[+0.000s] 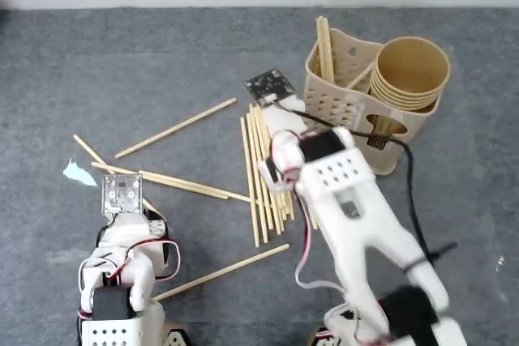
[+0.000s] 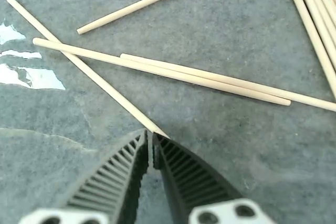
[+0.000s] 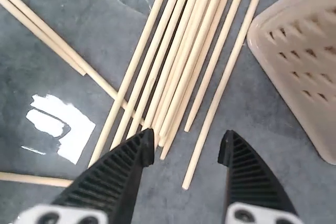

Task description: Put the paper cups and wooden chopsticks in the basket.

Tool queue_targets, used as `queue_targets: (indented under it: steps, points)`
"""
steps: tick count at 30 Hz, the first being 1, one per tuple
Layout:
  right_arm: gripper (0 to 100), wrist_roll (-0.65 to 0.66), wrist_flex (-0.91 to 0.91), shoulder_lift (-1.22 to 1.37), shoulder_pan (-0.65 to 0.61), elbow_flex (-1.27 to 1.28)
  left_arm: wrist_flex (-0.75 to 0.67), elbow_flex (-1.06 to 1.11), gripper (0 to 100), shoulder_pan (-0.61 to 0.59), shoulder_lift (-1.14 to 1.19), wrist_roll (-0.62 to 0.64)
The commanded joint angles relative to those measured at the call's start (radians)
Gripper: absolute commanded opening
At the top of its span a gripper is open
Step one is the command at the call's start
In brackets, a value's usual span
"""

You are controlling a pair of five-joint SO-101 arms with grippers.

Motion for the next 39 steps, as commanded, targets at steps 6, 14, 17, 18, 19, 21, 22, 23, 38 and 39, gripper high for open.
queue_targets:
  steps: [6,14,17,18,19,21,22,23,38,39]
  points:
    - [21.6,0.0,-0.005,0.302,0.002,-0.278,-0.02,-0.008,2,0.002,0.003,-0.008]
    - [21.6,0.002,-0.005,0.539,0.001,-0.451,-0.02,-0.008,2,0.002,0.003,-0.008]
    - [21.5,0.003,-0.002,0.616,0.005,-0.503,-0.02,-0.008,2,0.002,0.003,-0.008]
    - [21.4,0.003,0.001,0.641,0.008,-0.52,-0.02,-0.008,2,0.002,0.003,-0.008]
    - [20.3,0.003,0.002,0.664,0.016,-0.532,-0.02,-0.008,2,0.002,0.003,-0.008]
    - [15.4,0.006,0.004,0.699,0.027,-0.557,-0.02,-0.008,2,0.002,0.003,-0.008]
    - [12.2,0.008,0.004,0.713,0.028,-0.566,-0.02,-0.008,2,0.002,0.003,-0.008]
    - [9.0,0.009,0.004,0.722,0.035,-0.572,-0.02,-0.008,2,0.002,0.003,-0.008]
    - [0.9,0.009,0.113,0.642,0.048,-0.577,-0.02,-0.008,2,0.002,0.003,-0.008]
    - [0.9,0.009,0.128,0.611,0.048,-0.577,-0.02,-0.008,2,0.002,0.003,-0.008]
